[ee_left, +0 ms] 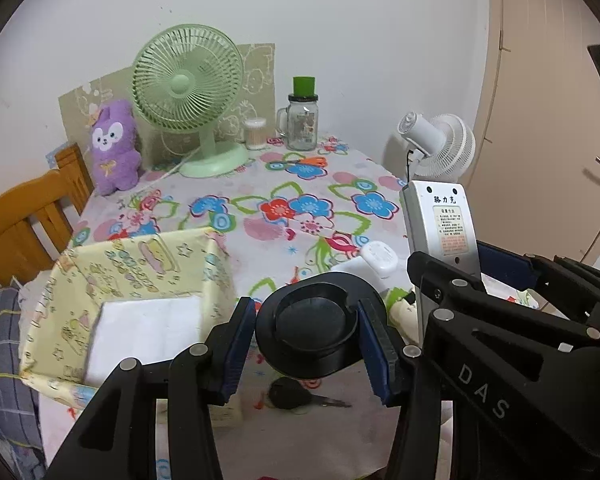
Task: Organize rigid objects
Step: 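Carry the black cap with the left tool while the right tool carries the device to the yellow box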
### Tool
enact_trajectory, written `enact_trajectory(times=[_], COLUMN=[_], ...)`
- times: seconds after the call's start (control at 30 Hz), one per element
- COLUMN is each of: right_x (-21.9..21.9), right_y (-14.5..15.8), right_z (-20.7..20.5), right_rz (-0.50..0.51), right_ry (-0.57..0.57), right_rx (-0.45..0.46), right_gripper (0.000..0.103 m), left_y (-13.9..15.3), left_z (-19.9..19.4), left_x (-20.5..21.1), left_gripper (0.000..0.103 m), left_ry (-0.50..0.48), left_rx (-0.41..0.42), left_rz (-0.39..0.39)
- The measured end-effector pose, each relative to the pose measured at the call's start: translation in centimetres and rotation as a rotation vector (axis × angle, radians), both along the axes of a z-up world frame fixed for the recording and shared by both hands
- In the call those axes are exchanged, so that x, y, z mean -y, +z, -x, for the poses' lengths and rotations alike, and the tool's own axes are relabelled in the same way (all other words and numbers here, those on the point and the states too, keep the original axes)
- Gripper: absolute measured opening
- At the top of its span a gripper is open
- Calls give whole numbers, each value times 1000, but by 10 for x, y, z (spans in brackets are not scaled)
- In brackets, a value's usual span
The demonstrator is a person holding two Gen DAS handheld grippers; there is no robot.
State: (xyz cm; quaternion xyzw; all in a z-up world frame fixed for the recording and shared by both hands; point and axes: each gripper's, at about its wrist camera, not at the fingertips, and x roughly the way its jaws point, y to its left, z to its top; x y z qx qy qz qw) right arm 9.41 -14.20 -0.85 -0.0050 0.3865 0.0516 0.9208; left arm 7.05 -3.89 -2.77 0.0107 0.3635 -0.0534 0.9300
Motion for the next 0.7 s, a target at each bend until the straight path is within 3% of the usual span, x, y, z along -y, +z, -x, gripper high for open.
enact_trajectory(times=[0.7], right_x=[-70], right_y=[22], right_z=[-6], right_rz=[20], right_ry=[86], right_rx=[6], right_gripper=[47], left_y=[15], left_z=[-1], left_x=[-66], left_gripper=[52], left_ry=[56], left_rx=[9], left_rz=[6])
